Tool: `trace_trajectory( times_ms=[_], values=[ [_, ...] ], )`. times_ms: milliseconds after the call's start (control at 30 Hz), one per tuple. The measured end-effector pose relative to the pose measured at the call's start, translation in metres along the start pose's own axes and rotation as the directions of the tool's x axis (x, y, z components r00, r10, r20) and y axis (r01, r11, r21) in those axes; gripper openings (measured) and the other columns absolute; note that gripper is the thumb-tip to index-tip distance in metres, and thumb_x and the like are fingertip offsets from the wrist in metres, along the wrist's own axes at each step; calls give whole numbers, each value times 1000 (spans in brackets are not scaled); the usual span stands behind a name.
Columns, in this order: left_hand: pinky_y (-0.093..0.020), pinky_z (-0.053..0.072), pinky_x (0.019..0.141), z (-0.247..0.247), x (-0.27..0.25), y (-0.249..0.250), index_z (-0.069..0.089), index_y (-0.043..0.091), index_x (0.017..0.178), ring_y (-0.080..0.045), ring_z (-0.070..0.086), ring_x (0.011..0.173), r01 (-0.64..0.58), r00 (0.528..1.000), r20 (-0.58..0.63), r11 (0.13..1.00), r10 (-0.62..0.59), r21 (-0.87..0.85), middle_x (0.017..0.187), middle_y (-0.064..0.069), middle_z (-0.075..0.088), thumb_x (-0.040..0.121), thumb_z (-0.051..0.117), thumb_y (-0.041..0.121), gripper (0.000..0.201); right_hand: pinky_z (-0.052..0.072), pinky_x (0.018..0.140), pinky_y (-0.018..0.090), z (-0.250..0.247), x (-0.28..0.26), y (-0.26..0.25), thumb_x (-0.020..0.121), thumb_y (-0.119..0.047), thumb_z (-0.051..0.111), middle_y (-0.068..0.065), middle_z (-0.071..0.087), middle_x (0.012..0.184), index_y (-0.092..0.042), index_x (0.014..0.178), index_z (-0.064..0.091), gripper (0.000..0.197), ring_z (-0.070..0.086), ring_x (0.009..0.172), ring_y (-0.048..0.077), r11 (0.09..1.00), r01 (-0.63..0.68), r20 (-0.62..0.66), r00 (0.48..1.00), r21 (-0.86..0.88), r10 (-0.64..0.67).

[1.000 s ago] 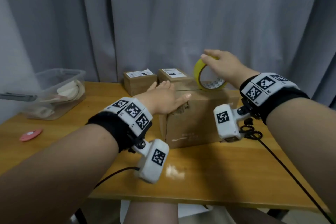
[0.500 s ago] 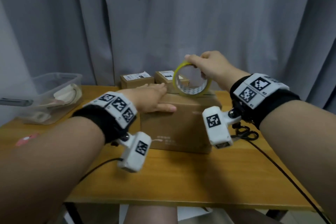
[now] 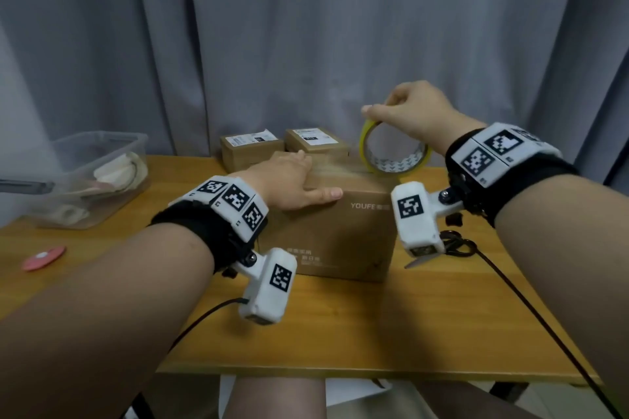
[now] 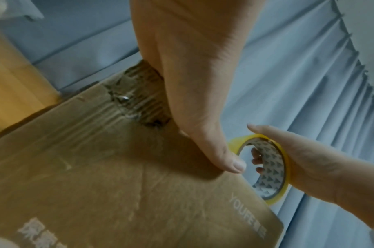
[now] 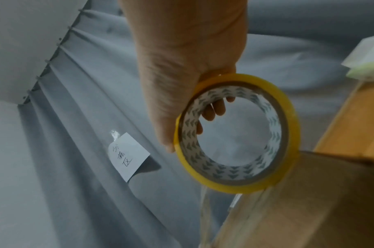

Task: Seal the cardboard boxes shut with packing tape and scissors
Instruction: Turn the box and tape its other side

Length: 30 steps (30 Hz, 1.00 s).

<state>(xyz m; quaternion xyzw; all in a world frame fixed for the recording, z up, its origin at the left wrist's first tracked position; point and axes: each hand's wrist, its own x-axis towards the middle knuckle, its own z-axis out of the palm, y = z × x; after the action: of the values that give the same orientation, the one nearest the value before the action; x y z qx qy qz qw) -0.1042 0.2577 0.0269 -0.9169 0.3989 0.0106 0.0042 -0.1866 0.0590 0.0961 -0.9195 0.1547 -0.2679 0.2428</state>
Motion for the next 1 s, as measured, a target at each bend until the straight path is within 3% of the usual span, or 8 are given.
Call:
trace_trajectory(
  times_ms=[167,267,400,500,600,733,900,1000],
  values=[
    [-49,14,115,-6,12,27,2,31,151,-36,7,145,58,992,106,993,-69,104,157,-19,4,46,15,96,124,38,80,29,19,-11,7,89,-63,48,0,62,107,-16,111,62,54,55,104,19,995,82,-36,996,56,-80],
    [-47,16,115,-3,18,41,5,20,152,-33,10,145,20,996,82,996,-27,89,158,-16,3,63,27,92,117,41,90,32,20,-8,3,95,-52,44,5,64,118,-12,114,65,49,54,115,23,992,122,-26,992,40,-121],
    [-37,11,119,0,15,24,7,10,152,-20,9,146,-95,995,1,995,95,34,159,-8,5,68,28,85,115,45,89,33,18,-3,9,92,-49,54,0,62,98,-12,113,66,44,58,99,21,982,79,-11,997,172,-78],
    [-37,14,118,0,10,18,8,10,151,-22,11,146,-71,997,-3,996,71,54,159,-9,7,56,21,88,124,42,72,32,20,-4,13,84,-59,59,-2,54,78,-9,97,58,52,53,79,20,970,3,-6,1000,242,-2],
    [-38,13,117,0,11,31,7,7,151,-26,8,146,-31,999,12,999,30,33,159,-13,4,65,27,87,119,39,69,30,24,-4,13,83,-59,60,-2,51,78,-12,92,53,48,52,79,21,971,-22,-22,999,239,28],
    [-36,12,117,0,15,40,6,7,151,-26,7,146,-63,998,6,998,63,-14,159,-15,4,75,35,81,111,36,59,28,22,-6,1,84,-55,62,-4,49,74,-12,89,54,44,50,78,19,989,-1,-15,1000,150,4],
    [-31,8,117,-1,12,38,4,5,151,-22,5,147,-54,998,6,998,54,-32,159,-12,2,80,40,74,106,41,62,29,-16,-4,6,72,-44,70,2,55,64,-11,74,65,34,56,76,27,957,2,34,999,-291,8],
    [-32,8,117,0,10,40,3,7,151,-22,4,147,-43,999,9,998,44,-38,159,-11,1,80,39,75,105,41,62,30,-18,-10,28,74,-44,70,5,58,67,-11,74,69,33,57,79,28,922,-48,108,990,-384,96]
  ],
)
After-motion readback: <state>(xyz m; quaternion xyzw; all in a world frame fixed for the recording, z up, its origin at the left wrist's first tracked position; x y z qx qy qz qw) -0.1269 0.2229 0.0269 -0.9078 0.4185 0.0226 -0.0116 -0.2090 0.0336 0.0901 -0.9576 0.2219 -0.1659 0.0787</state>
